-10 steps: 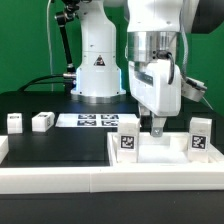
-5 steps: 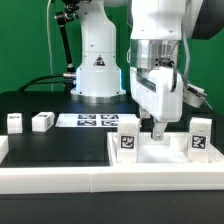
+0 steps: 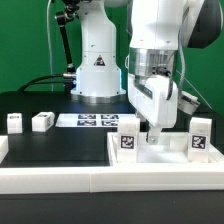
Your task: Assemble square table
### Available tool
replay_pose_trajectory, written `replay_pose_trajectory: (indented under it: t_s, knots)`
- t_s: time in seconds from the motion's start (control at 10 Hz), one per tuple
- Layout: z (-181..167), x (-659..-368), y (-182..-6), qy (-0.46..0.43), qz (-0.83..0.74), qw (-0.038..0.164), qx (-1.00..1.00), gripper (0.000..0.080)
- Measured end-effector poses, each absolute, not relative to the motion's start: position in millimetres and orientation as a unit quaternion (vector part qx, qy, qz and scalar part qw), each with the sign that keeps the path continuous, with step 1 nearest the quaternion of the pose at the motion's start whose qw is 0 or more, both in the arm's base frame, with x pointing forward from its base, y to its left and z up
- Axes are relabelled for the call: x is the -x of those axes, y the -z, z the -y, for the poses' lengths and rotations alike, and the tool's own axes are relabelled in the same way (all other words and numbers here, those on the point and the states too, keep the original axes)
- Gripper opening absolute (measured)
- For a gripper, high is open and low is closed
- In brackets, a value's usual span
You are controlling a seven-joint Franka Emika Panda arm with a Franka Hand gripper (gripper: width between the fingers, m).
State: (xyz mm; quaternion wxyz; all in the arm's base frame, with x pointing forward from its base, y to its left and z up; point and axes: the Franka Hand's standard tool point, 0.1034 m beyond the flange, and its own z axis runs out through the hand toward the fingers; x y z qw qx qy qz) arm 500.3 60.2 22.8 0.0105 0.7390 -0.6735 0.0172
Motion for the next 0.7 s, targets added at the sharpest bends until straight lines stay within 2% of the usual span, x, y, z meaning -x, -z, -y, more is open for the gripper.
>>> replay_pose_trajectory:
  t_s: [0.2, 0.4, 0.5, 0.6, 0.7]
  knots:
    - [-56.3, -501.2, -21.5, -0.018, 0.673, 0.013, -0.739, 0.0649]
    - [-53.9, -498.0, -12.5, -0.018, 0.672, 0.021, -0.74, 0.0649]
    - [-52.4, -498.9, -11.6, -0.019, 0.672, 0.022, -0.74, 0.0518]
    - [-52.7, -498.6, -11.5, -0.018, 0.672, 0.023, -0.74, 0.0518]
    - [-52.7, -498.5, -11.4, -0.018, 0.672, 0.023, -0.74, 0.0368]
